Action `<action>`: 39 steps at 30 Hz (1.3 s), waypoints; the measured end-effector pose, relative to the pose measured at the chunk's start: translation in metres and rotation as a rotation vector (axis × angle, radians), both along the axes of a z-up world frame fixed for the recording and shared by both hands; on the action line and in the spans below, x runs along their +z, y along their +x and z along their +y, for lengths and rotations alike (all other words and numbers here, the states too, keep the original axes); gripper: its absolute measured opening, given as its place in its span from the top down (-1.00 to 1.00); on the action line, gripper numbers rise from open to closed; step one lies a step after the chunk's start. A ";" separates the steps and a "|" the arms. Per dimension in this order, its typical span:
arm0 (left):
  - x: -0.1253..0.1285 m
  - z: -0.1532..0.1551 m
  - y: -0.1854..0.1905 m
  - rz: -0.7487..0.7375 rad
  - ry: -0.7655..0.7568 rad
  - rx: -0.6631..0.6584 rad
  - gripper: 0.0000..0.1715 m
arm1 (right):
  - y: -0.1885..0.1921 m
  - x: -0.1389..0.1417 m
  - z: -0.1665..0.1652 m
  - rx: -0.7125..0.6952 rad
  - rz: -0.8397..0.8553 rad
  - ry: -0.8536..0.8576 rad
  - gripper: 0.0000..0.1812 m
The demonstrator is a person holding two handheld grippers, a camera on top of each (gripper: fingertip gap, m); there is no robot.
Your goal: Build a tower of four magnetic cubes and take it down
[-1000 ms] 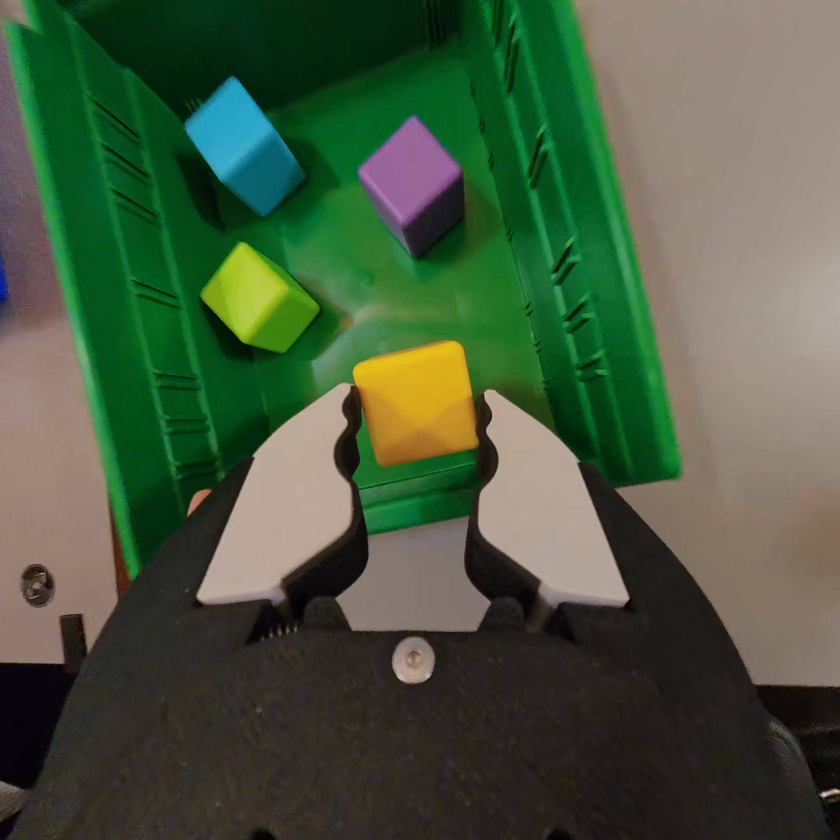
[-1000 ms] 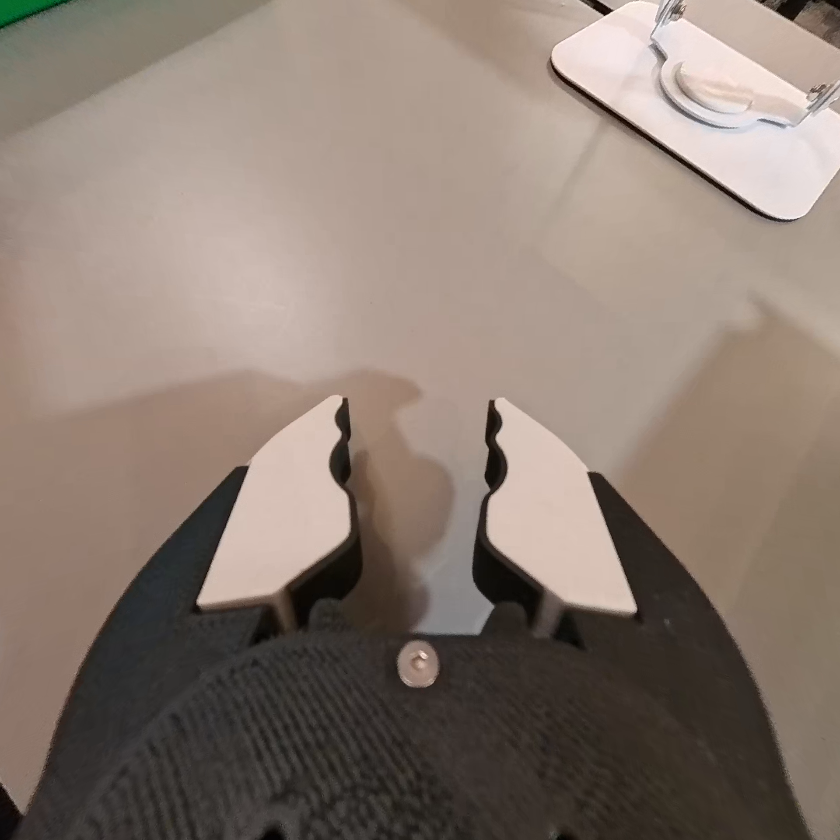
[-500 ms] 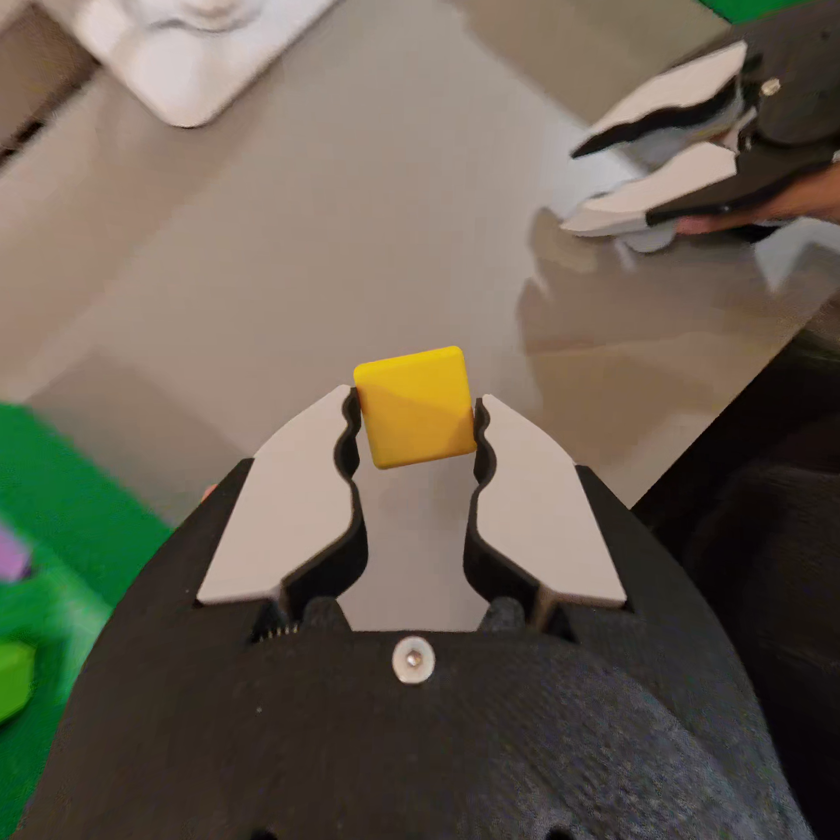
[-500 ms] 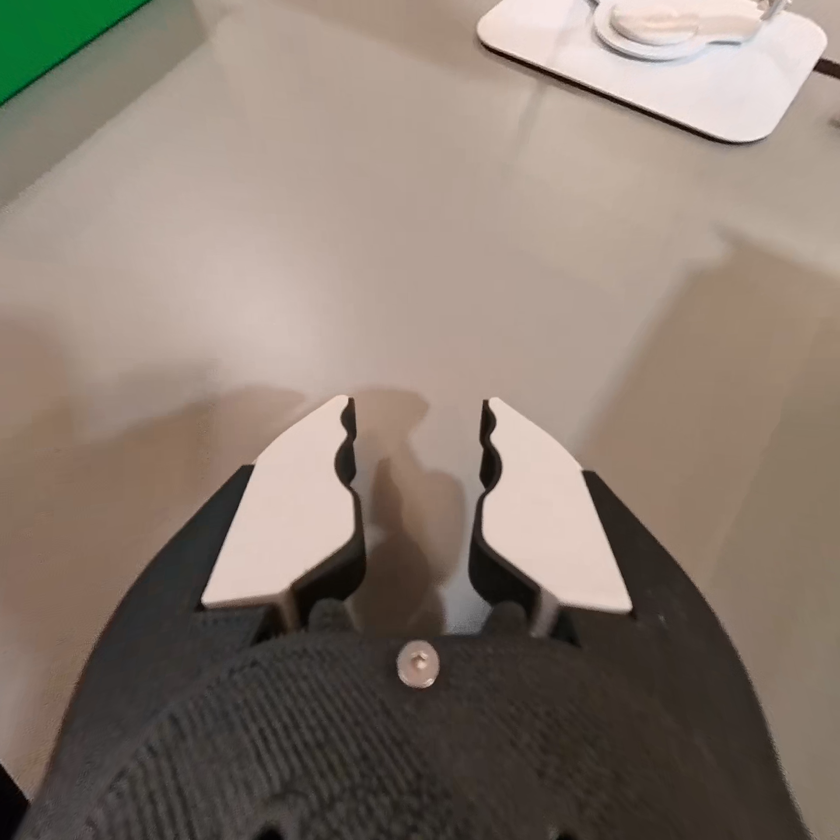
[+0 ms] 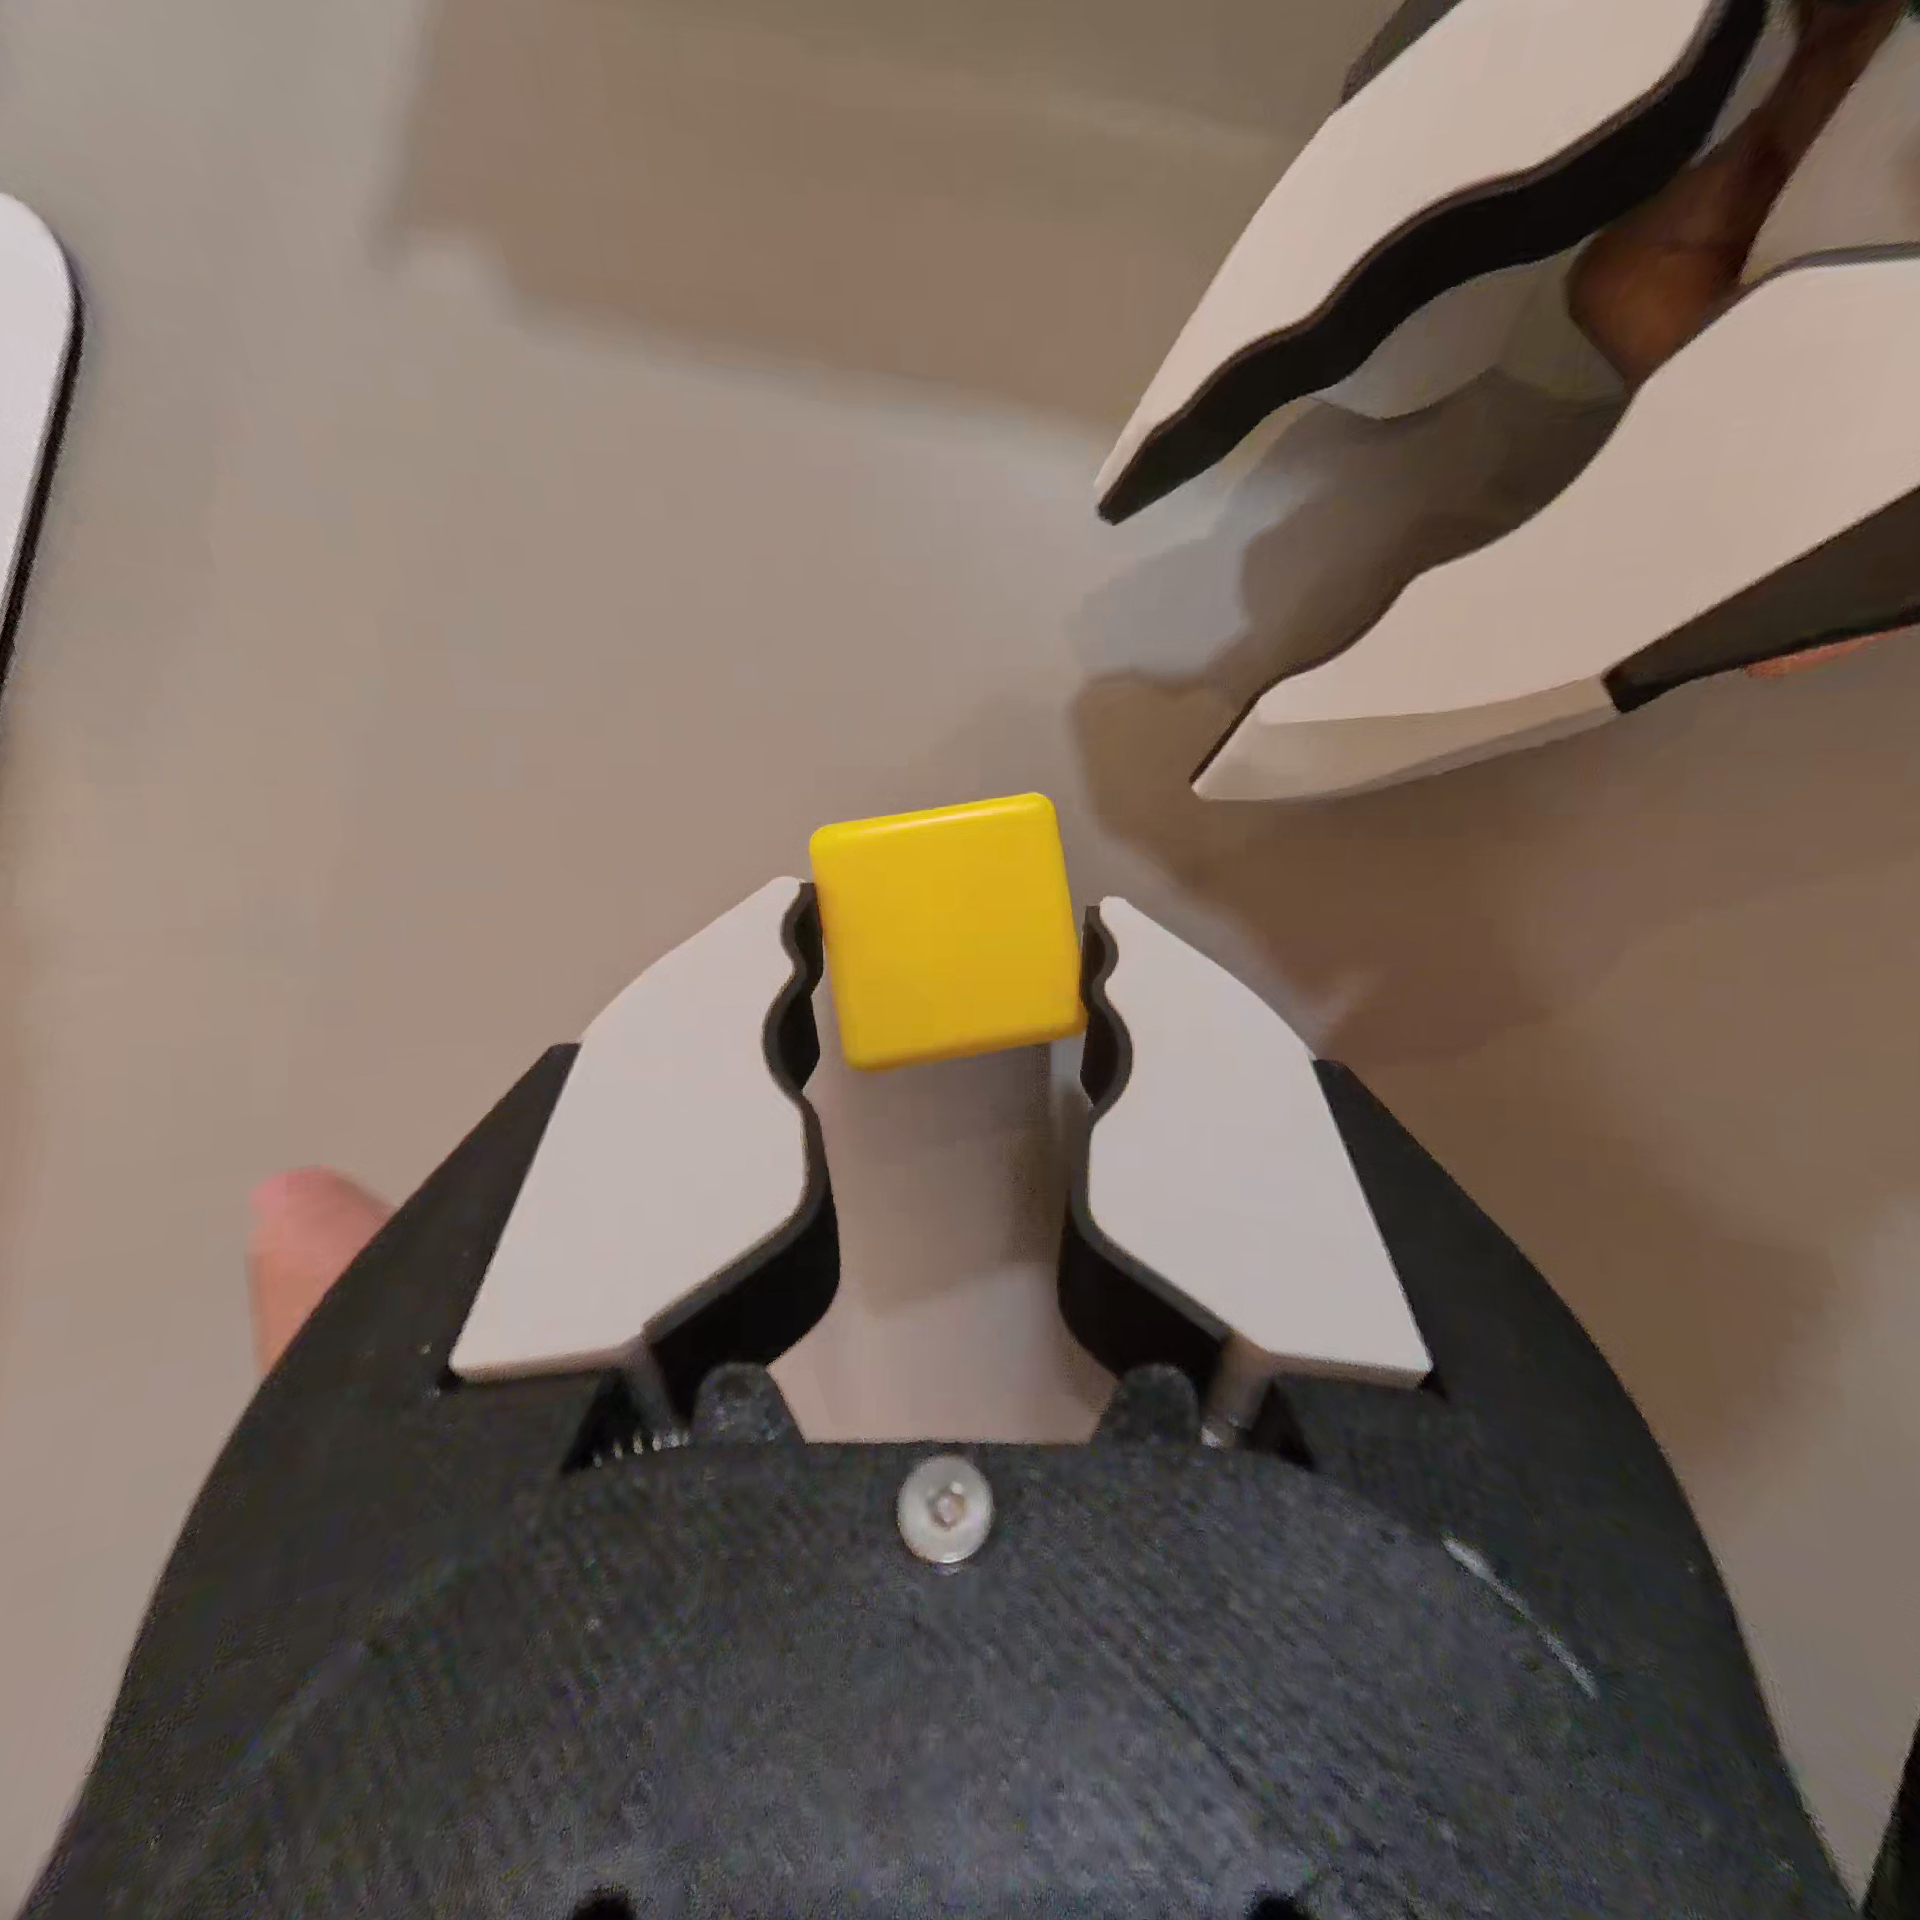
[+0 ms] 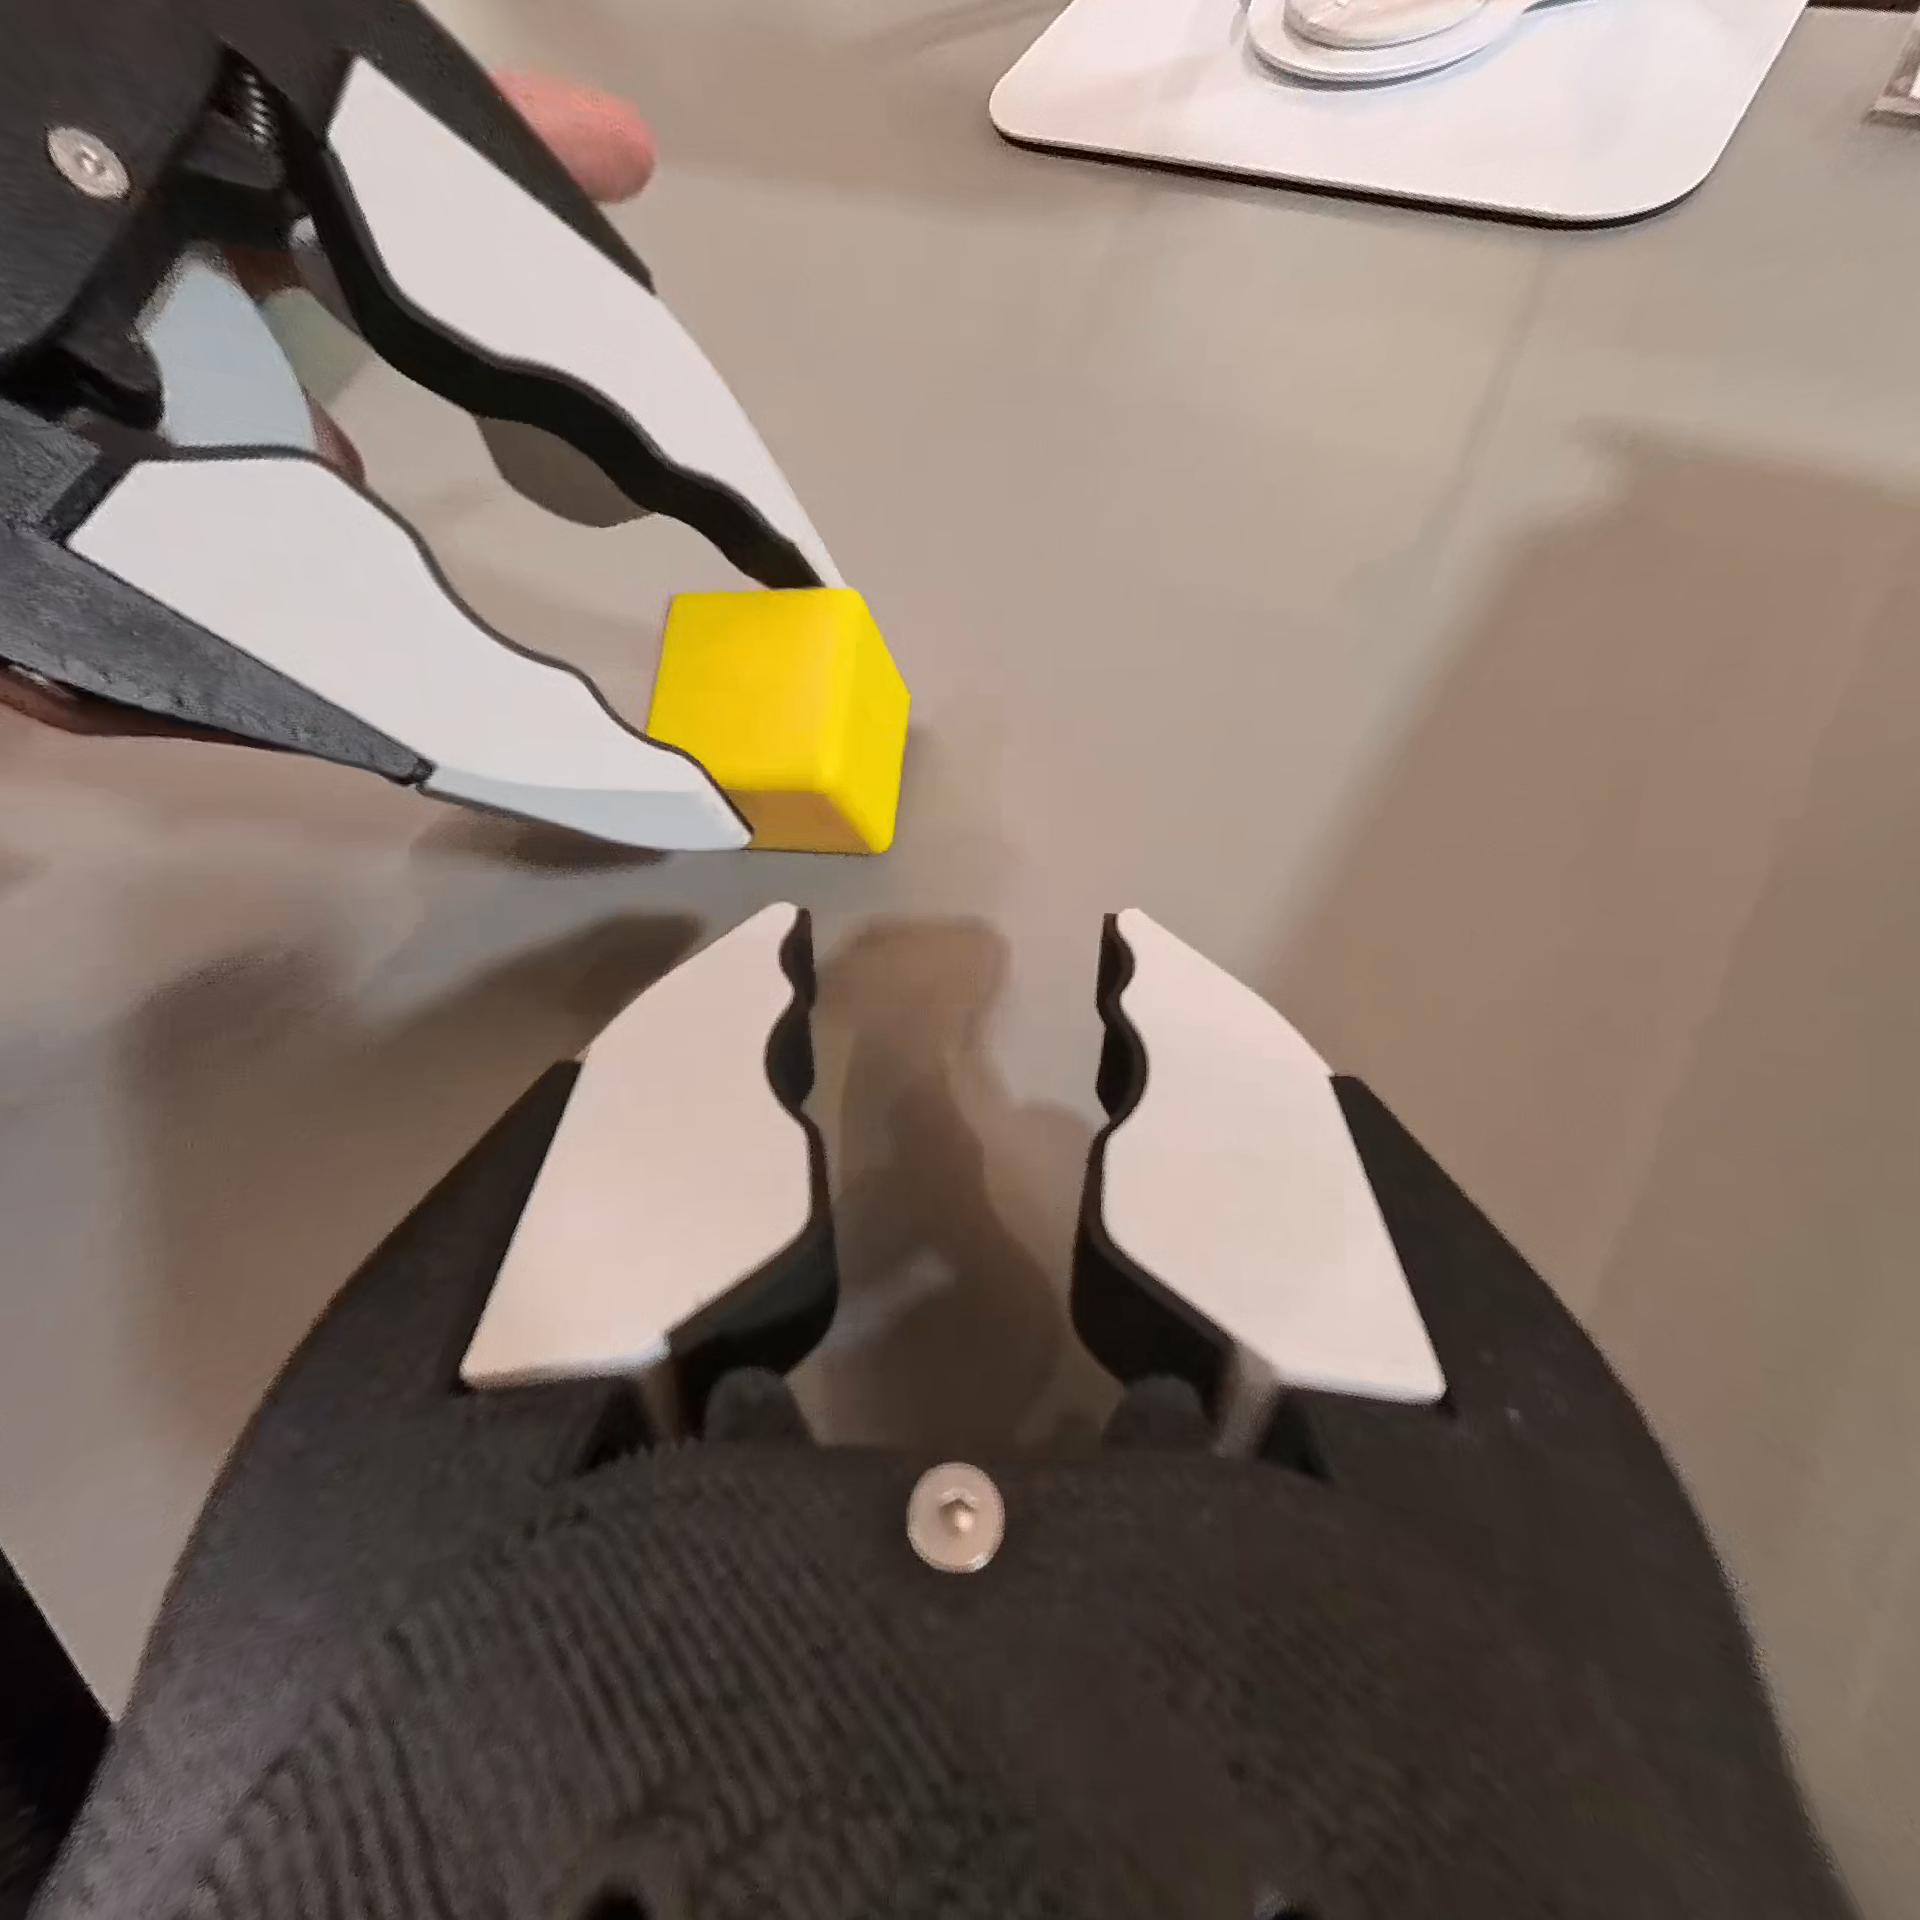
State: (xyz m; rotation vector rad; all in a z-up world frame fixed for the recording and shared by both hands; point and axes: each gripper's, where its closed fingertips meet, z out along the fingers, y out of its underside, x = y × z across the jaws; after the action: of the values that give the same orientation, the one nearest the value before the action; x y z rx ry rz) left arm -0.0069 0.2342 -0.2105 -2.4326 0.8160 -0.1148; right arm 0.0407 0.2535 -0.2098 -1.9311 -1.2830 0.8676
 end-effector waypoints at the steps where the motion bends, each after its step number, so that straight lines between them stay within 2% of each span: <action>1: 0.000 0.000 0.001 0.005 0.001 -0.017 0.43 | 0.000 0.000 0.000 0.000 0.001 -0.006 0.41; 3: 0.002 0.002 0.001 0.032 0.034 -0.021 0.40 | 0.000 0.000 0.001 -0.002 0.004 -0.018 0.41; 6: 0.005 -0.005 0.004 0.002 0.081 0.002 0.08 | 0.000 0.000 0.001 -0.003 0.009 -0.032 0.40; 7: 0.006 -0.007 0.005 -0.026 0.106 0.021 0.04 | 0.000 0.000 0.001 -0.002 0.010 -0.032 0.40; 12: -0.001 -0.008 -0.010 -0.097 0.216 0.238 0.08 | 0.000 -0.001 -0.001 0.007 -0.003 -0.007 0.40; 15: -0.006 -0.002 -0.022 -0.098 0.223 0.300 0.16 | -0.001 -0.002 -0.004 0.020 -0.015 0.005 0.41; 18: -0.016 -0.007 -0.030 -0.062 0.182 0.295 0.17 | -0.002 -0.005 -0.004 0.025 -0.023 -0.025 0.39; 22: -0.014 -0.006 -0.040 -0.080 0.192 0.327 0.17 | 0.000 -0.005 0.000 0.012 0.001 -0.094 0.41; 25: -0.012 -0.008 -0.033 -0.164 0.170 0.306 0.18 | -0.001 -0.005 -0.001 0.022 0.014 -0.125 0.41; 29: -0.014 -0.007 -0.038 -0.126 0.184 0.317 0.17 | -0.002 -0.006 -0.002 0.027 0.001 -0.115 0.41; 35: -0.018 -0.009 -0.030 -0.171 0.145 0.300 0.16 | -0.002 -0.007 -0.001 0.025 0.001 -0.131 0.41; 39: -0.017 -0.010 -0.021 -0.202 0.127 0.276 0.28 | -0.001 -0.007 -0.001 0.027 0.006 -0.146 0.41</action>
State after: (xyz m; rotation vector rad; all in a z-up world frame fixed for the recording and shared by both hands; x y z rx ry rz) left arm -0.0282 0.2238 -0.2275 -2.3401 0.3833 -0.1936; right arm 0.0392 0.2522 -0.2167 -2.0260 -1.2766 1.0046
